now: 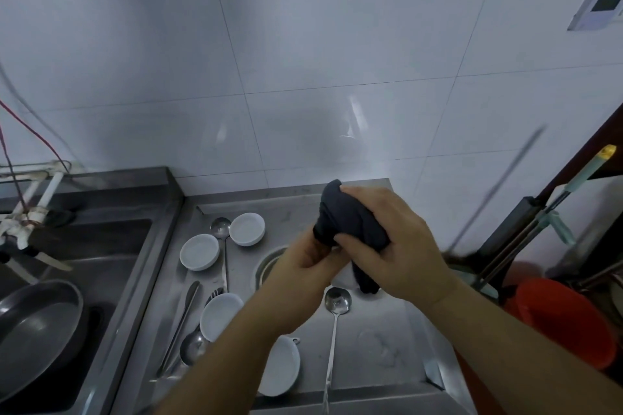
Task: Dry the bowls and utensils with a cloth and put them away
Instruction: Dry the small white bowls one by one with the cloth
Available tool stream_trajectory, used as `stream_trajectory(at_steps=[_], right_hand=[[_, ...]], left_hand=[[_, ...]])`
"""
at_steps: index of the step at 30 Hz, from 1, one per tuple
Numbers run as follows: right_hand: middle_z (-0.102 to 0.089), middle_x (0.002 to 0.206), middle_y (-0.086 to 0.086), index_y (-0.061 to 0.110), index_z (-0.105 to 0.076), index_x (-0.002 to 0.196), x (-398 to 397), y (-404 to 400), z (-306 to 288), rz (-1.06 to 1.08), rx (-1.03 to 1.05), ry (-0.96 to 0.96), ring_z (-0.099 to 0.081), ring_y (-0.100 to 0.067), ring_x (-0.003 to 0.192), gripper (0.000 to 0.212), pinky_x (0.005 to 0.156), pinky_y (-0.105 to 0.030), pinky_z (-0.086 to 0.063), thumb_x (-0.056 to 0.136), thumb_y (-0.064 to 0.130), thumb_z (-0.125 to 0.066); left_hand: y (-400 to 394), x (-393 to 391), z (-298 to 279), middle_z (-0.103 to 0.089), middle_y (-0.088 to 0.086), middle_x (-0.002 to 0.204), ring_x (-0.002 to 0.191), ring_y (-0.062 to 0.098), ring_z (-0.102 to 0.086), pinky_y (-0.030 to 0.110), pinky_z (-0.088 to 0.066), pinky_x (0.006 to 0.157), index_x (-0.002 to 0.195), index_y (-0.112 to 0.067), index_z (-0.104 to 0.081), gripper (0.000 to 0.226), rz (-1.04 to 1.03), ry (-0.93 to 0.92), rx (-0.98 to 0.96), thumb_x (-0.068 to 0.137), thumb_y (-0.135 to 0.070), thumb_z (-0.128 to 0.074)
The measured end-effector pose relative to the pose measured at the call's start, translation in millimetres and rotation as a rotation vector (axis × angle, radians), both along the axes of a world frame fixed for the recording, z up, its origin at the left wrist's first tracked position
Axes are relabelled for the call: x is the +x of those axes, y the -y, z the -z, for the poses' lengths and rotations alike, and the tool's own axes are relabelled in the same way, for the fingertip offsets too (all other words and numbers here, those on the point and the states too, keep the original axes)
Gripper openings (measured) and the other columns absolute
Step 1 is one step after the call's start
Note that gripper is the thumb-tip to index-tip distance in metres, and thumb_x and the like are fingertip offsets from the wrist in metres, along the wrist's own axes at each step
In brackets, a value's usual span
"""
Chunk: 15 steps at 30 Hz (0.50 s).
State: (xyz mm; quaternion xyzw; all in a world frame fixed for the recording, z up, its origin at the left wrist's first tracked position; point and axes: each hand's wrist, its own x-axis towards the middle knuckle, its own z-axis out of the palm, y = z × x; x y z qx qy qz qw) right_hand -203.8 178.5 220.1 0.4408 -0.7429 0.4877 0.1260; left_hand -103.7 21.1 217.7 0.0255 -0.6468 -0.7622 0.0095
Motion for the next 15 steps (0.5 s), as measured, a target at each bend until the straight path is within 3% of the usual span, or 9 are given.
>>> stream_trajectory(at_steps=[2,4,6,8,10,13,15], right_hand=[[-0.067,0.13,0.014,0.029,-0.059,0.141,-1.3,3.5,-1.4,0.076,-0.062,0.134,-0.064,-0.012,0.122,0.049,0.101,-0.029,-0.051,0.094,0.034,-0.071],[-0.072,0.121,0.018,0.037,-0.066,0.129,-6.3,6.7,-8.3,0.151,-0.172,0.391,-0.067,-0.008,0.116,0.038,0.097,-0.024,-0.052,0.092,0.036,-0.07],[-0.075,0.119,0.003,0.033,-0.073,0.118,-16.0,9.0,-13.7,0.155,-0.318,0.76,-0.071,-0.018,0.112,0.027,0.098,-0.04,-0.057,0.091,0.034,-0.07],[-0.07,0.128,-0.02,0.017,-0.071,0.127,-22.6,8.5,-14.7,0.065,-0.474,1.123,-0.068,-0.033,0.114,0.033,0.103,-0.057,-0.052,0.097,0.029,-0.068],[-0.065,0.129,-0.026,0.006,-0.062,0.14,-20.2,8.0,-11.9,-0.024,-0.588,1.373,-0.062,-0.038,0.114,0.046,0.104,-0.055,-0.048,0.1,0.029,-0.063],[-0.061,0.126,-0.019,0.004,-0.058,0.145,-10.7,11.0,-5.5,-0.09,-0.662,1.593,-0.059,-0.034,0.116,0.057,0.104,-0.049,-0.046,0.1,0.038,-0.061],[-0.062,0.12,-0.016,0.009,-0.065,0.133,-4.6,14.6,-3.8,-0.134,-0.702,1.672,-0.064,-0.033,0.108,0.047,0.092,-0.046,-0.055,0.099,0.042,-0.064]], left_hand=[[0.7,4.8,-2.4,-0.078,0.001,0.117,0.109,0.018,-0.075,0.026,-0.059,0.089,0.12,-0.034,-0.073,0.033,0.015,-0.006,0.022,0.106,-0.01,-0.055],[3.9,7.7,-6.8,-0.077,-0.001,0.102,0.094,0.013,-0.073,0.024,-0.057,0.082,0.111,-0.026,-0.072,0.022,0.027,-0.023,-0.019,0.104,-0.012,-0.057],[7.9,8.8,-12.2,-0.074,-0.002,0.096,0.088,0.012,-0.068,0.023,-0.054,0.079,0.107,-0.02,-0.068,0.012,0.046,-0.05,-0.059,0.102,-0.014,-0.059],[8.5,8.6,-18.5,-0.073,-0.005,0.095,0.087,0.009,-0.067,0.021,-0.053,0.078,0.107,-0.02,-0.066,0.012,0.067,-0.088,-0.079,0.103,-0.013,-0.058],[6.4,8.8,-23.2,-0.073,-0.01,0.093,0.084,0.005,-0.067,0.018,-0.053,0.077,0.105,-0.029,-0.069,0.021,0.066,-0.118,-0.074,0.104,-0.012,-0.056],[2.8,10.6,-23.6,-0.072,-0.016,0.09,0.08,0.001,-0.066,0.015,-0.052,0.074,0.1,-0.039,-0.069,0.019,0.022,-0.16,-0.092,0.104,-0.023,-0.061],[0.7,11.6,-20.9,-0.072,-0.015,0.091,0.081,0.001,-0.066,0.015,-0.052,0.075,0.105,-0.031,-0.067,0.013,-0.013,-0.19,-0.098,0.104,-0.021,-0.06]])
